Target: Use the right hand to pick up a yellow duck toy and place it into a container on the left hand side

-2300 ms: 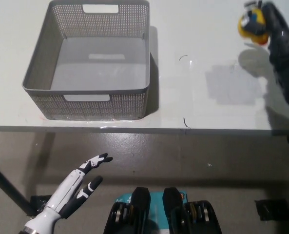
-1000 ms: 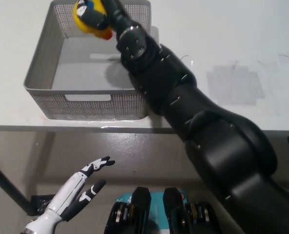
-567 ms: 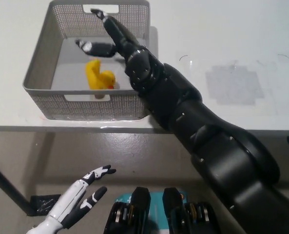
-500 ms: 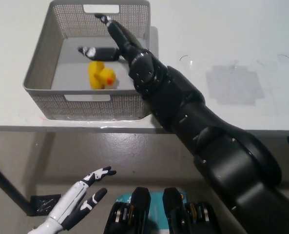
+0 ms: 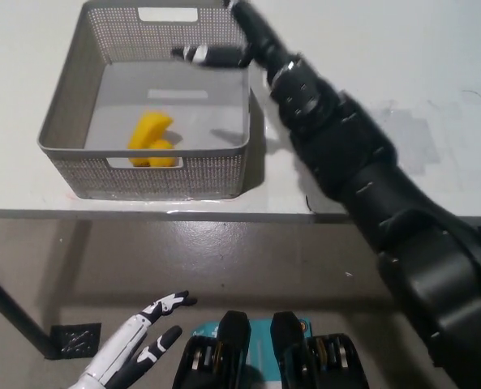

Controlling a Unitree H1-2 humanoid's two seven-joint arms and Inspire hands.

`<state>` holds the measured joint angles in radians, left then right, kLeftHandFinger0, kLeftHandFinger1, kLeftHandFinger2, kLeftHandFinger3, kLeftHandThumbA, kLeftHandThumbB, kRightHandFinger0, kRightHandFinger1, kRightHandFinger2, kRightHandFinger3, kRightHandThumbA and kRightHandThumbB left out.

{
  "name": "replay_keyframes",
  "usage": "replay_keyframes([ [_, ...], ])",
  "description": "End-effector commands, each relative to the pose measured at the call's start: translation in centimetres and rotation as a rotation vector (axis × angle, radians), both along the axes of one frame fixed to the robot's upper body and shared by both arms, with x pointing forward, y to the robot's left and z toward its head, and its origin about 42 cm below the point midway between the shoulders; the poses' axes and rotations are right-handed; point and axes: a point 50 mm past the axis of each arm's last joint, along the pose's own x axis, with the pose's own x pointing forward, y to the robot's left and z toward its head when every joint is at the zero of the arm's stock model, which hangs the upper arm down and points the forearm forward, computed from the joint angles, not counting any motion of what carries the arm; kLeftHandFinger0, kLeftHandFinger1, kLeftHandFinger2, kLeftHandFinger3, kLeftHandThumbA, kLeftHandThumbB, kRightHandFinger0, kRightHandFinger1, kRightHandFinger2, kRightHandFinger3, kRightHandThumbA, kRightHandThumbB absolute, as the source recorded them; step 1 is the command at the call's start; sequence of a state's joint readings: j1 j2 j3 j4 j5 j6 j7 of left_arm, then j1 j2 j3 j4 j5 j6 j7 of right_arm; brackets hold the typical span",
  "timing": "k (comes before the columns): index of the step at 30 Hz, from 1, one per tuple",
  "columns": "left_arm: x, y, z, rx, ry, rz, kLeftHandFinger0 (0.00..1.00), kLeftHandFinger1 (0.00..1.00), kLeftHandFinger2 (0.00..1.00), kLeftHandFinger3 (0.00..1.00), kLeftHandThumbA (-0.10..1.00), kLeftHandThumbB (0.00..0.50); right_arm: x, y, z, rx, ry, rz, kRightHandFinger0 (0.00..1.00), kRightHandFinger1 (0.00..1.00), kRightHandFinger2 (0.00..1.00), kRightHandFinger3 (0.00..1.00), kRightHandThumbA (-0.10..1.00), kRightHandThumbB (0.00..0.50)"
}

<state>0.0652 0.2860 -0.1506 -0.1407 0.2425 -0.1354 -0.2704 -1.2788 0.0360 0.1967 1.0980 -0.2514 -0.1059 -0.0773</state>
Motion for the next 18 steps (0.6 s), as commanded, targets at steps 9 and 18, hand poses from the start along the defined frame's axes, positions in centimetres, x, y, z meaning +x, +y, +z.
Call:
replay_keyframes([
  [9,-1.0,1.0,-0.1,0.003,0.007,-0.012,1.0,1.0,1.0,1.0,1.0,0.145,-6.9,-8.2,14.6,0.289,-0.396,0.103,1.0,1.0,1.0,1.0,1.0,0.322],
  [18,-1.0,1.6,-0.6,0.027,-0.006,0.007,1.0,1.0,1.0,1.0,1.0,0.145,-14.5,-12.4,13.6,0.334,-0.574,0.154,1.0,1.0,1.0,1.0,1.0,0.277],
])
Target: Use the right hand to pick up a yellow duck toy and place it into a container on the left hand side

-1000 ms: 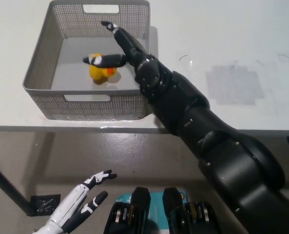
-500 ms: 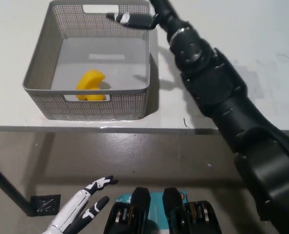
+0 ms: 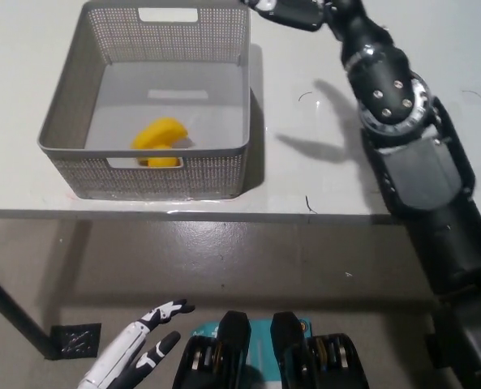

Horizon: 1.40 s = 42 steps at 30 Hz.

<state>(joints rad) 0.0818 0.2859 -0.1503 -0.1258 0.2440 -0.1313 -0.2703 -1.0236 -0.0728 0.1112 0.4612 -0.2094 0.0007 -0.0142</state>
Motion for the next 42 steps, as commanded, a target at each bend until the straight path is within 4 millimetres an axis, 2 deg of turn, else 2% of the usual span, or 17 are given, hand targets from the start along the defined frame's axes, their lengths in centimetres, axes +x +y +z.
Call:
replay_keyframes([
  [1,-0.5,1.3,0.2,0.016,-0.039,-0.001,1.0,1.0,1.0,1.0,1.0,0.147,-10.9,-5.5,9.7,0.126,-0.376,0.127,1.0,1.0,1.0,1.0,1.0,0.288],
  [3,-0.5,1.2,0.0,-0.002,-0.034,0.008,1.0,1.0,1.0,1.0,1.0,0.155,-12.7,-6.1,8.4,0.132,-0.406,0.127,1.0,1.0,1.0,1.0,1.0,0.305],
  [8,-1.5,1.2,-0.3,-0.03,-0.013,0.027,1.0,1.0,1.0,1.0,1.0,0.169,-16.6,-7.1,4.7,0.171,-0.421,0.138,1.0,1.0,1.0,1.0,1.0,0.272],
  [10,-1.3,1.2,-0.1,-0.055,-0.004,0.042,1.0,1.0,1.0,1.0,1.0,0.193,-18.9,-7.7,1.9,0.198,-0.384,0.137,1.0,1.0,1.0,1.0,1.0,0.237],
  [13,-1.5,1.2,-0.3,-0.072,0.013,0.061,1.0,1.0,1.0,1.0,1.0,0.197,-20.6,-7.8,-1.5,0.237,-0.305,0.13,1.0,1.0,1.0,1.0,1.0,0.261],
  [16,-1.6,1.2,-0.2,-0.079,0.006,0.064,1.0,1.0,1.0,1.0,1.0,0.15,-22.3,-7.4,-6.4,0.309,-0.16,0.168,1.0,1.0,1.0,1.0,1.0,0.241],
  [18,-1.5,1.2,-0.3,-0.094,0.007,0.071,1.0,1.0,1.0,1.0,1.0,0.148,-23.0,-7.2,-8.7,0.339,-0.082,0.172,1.0,1.0,1.0,1.0,1.0,0.239],
  [21,-1.4,1.2,-0.4,-0.111,0.007,0.082,1.0,1.0,1.0,1.0,1.0,0.131,-23.9,-7.3,-12.0,0.338,-0.011,0.171,1.0,1.0,1.0,1.0,1.0,0.23],
  [23,-1.6,1.3,-0.8,-0.127,0.01,0.101,1.0,1.0,1.0,1.0,1.0,0.141,-24.6,-7.5,-15.3,0.327,0.063,0.181,1.0,1.0,1.0,1.0,1.0,0.211],
  [24,-1.7,1.3,-0.8,-0.14,0.011,0.112,1.0,1.0,1.0,1.0,1.0,0.151,-24.9,-7.7,-16.8,0.322,0.107,0.174,1.0,1.0,1.0,1.0,1.0,0.235],
  [25,-1.8,1.4,-0.9,-0.145,0.012,0.117,1.0,1.0,1.0,1.0,1.0,0.152,-25.0,-7.7,-17.3,0.322,0.121,0.174,1.0,1.0,1.0,1.0,1.0,0.241],
  [26,-1.9,1.6,-0.9,-0.148,0.008,0.127,1.0,1.0,1.0,1.0,1.0,0.164,-25.6,-7.8,-19.5,0.311,0.183,0.163,1.0,1.0,1.0,1.0,1.0,0.265],
  [28,-2.0,1.9,-1.0,-0.143,0.012,0.141,1.0,1.0,1.0,1.0,1.0,0.174,-26.1,-7.6,-21.9,0.313,0.245,0.155,1.0,1.0,1.0,1.0,1.0,0.286],
  [33,-2.0,2.4,-1.4,-0.156,0.01,0.175,1.0,1.0,1.0,1.0,1.0,0.161,-26.8,-7.2,-25.5,0.349,0.418,0.169,1.0,1.0,1.0,1.0,1.0,0.297],
  [39,-2.2,3.2,-1.6,-0.166,-0.004,0.206,1.0,1.0,1.0,1.0,1.0,0.15,-26.5,-7.4,-31.0,0.37,0.539,0.169,1.0,1.0,1.0,1.0,1.0,0.228],
  [40,-2.1,3.3,-1.6,-0.167,-0.007,0.209,1.0,1.0,1.0,1.0,1.0,0.144,-26.3,-7.4,-31.3,0.371,0.541,0.17,1.0,1.0,1.0,1.0,1.0,0.213],
  [42,-2.1,3.6,-1.5,-0.167,-0.003,0.217,1.0,1.0,1.0,1.0,1.0,0.152,-25.7,-7.5,-31.7,0.382,0.557,0.165,1.0,1.0,1.0,1.0,1.0,0.22],
])
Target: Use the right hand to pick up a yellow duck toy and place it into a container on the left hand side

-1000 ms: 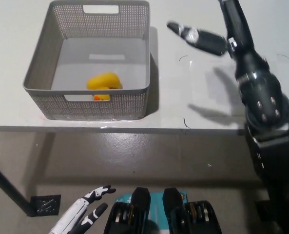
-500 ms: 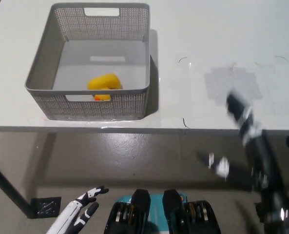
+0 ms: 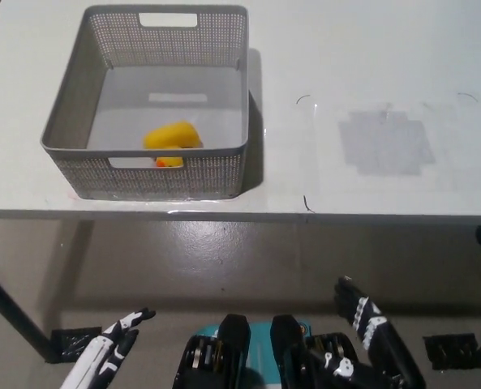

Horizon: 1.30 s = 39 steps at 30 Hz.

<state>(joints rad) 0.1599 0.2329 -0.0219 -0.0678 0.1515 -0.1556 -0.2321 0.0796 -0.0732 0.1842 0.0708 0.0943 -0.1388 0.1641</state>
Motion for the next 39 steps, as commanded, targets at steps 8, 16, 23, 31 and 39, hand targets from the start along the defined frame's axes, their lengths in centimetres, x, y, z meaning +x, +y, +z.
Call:
replay_keyframes([
  [8,0.0,1.2,0.3,-0.033,-0.053,0.059,1.0,1.0,1.0,1.0,1.0,0.189,2.2,0.4,-0.4,0.062,-0.045,0.035,1.0,1.0,1.0,1.0,1.0,0.2],
  [16,-0.1,0.2,-0.2,-0.05,-0.047,0.046,1.0,1.0,1.0,1.0,1.0,0.181,2.2,0.0,-0.6,0.053,-0.029,0.033,1.0,1.0,1.0,1.0,1.0,0.205],
  [23,1.5,-3.7,-0.1,-0.113,-0.045,0.019,1.0,1.0,1.0,1.0,1.0,0.169,0.9,-1.3,0.5,0.04,-0.061,-0.017,1.0,1.0,1.0,1.0,1.0,0.215],
  [31,1.8,-2.9,-0.1,-0.125,-0.07,0.045,1.0,1.0,1.0,1.0,1.0,0.161,-1.4,-1.9,-0.1,0.005,-0.063,-0.104,1.0,1.0,1.0,1.0,1.0,0.224],
  [39,0.0,2.4,1.2,-0.09,-0.087,0.154,1.0,1.0,1.0,1.0,1.0,0.212,-0.6,-3.1,0.1,0.033,-0.111,-0.127,1.0,1.0,1.0,1.0,1.0,0.184],
])
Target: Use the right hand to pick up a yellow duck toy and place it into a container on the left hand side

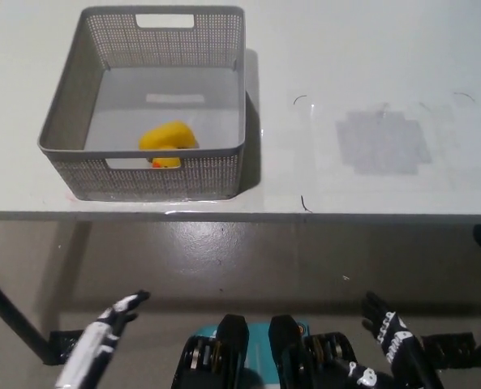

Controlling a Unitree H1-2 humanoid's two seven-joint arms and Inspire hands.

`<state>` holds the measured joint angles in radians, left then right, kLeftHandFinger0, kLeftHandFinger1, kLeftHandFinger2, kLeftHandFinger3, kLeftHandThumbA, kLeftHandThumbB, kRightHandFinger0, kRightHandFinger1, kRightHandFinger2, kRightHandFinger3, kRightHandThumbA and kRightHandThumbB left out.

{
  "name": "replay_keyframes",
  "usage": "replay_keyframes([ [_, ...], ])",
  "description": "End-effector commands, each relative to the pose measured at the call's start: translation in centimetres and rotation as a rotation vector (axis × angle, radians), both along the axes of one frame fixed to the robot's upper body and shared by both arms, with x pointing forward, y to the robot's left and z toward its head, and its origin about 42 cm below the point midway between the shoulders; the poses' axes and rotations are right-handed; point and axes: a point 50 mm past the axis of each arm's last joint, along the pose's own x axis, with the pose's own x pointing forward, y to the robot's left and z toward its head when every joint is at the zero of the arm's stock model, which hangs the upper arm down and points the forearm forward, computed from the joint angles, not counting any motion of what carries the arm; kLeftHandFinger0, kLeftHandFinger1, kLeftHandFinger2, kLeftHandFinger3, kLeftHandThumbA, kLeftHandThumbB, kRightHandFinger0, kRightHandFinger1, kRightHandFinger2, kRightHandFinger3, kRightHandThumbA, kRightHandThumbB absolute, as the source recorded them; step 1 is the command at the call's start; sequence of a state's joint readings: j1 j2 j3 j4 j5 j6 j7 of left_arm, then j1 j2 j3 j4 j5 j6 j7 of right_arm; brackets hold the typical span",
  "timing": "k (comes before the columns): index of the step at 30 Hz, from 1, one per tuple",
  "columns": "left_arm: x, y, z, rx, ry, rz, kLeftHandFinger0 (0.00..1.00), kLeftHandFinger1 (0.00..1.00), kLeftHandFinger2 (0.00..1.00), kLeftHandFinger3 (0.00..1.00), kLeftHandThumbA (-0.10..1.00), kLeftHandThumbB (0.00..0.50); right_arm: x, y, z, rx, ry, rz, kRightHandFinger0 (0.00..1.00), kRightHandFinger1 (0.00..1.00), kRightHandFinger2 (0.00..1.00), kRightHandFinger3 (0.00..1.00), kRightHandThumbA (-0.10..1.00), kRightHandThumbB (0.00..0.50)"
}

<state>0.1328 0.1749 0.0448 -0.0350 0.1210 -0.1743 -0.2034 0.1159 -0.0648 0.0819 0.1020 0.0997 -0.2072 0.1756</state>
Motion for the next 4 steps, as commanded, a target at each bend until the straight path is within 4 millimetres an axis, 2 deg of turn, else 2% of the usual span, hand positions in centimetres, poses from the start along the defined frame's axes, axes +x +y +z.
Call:
replay_keyframes([
  [1,-1.3,2.9,1.3,-0.015,-0.041,0.077,1.0,1.0,1.0,1.0,1.0,0.203,0.5,-0.2,1.2,0.025,-0.103,-0.023,1.0,1.0,1.0,1.0,1.0,0.178],
  [3,-1.1,4.2,1.6,-0.049,-0.05,0.116,1.0,1.0,1.0,1.0,1.0,0.173,0.8,-0.1,1.2,0.042,-0.106,-0.029,1.0,1.0,1.0,1.0,1.0,0.173],
  [4,-1.1,4.2,1.6,-0.049,-0.05,0.116,1.0,1.0,1.0,1.0,1.0,0.173,0.8,-0.1,1.2,0.042,-0.106,-0.029,1.0,1.0,1.0,1.0,1.0,0.173],
])
